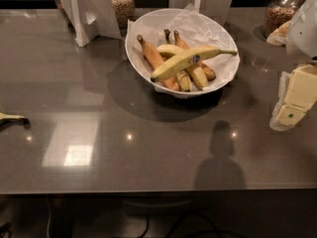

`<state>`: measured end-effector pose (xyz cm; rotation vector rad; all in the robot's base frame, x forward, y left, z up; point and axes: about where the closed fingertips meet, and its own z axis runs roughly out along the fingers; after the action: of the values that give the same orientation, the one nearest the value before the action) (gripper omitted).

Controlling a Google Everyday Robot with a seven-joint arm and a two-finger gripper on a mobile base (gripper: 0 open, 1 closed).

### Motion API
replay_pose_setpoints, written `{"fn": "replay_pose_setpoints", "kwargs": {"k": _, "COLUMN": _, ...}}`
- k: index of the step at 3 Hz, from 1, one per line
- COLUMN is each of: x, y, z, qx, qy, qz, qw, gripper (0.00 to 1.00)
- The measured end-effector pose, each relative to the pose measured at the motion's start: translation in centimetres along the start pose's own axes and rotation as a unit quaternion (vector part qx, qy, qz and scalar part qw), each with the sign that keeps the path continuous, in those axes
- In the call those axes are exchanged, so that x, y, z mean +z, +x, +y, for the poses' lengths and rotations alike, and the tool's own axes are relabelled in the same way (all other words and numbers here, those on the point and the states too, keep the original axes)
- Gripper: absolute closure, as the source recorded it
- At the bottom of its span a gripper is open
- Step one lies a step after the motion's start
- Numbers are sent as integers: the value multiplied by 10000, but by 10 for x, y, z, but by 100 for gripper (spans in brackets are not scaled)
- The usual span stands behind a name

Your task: Pick banana from white bowl

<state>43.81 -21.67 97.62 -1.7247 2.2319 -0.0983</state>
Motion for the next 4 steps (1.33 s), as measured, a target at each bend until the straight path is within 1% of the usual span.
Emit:
{"fn": "replay_pose_setpoints", "kwargs": {"k": 1, "x": 0, "y": 0, "z": 0, "qx": -1, "qy": 1, "qz": -1, "qw": 10000, "gripper": 0}}
{"fn": "replay_pose_setpoints", "kwargs": {"k": 2, "x": -2, "y": -12, "z": -11, "qx": -221, "qy": 301, "qz": -355, "qw": 9987, "gripper": 0}}
{"fn": "replay_pose_setpoints", "kwargs": {"k": 3, "x": -4, "y": -38, "z": -36, "qx": -645, "qy": 743, "qz": -1003, "qw": 9901, "gripper": 0}}
{"fn": "replay_pose_setpoints", "kwargs": {"k": 4, "x": 1, "y": -66, "z": -64, "qx": -1104, "qy": 930, "qz": -1577, "qw": 9769, "gripper": 0}}
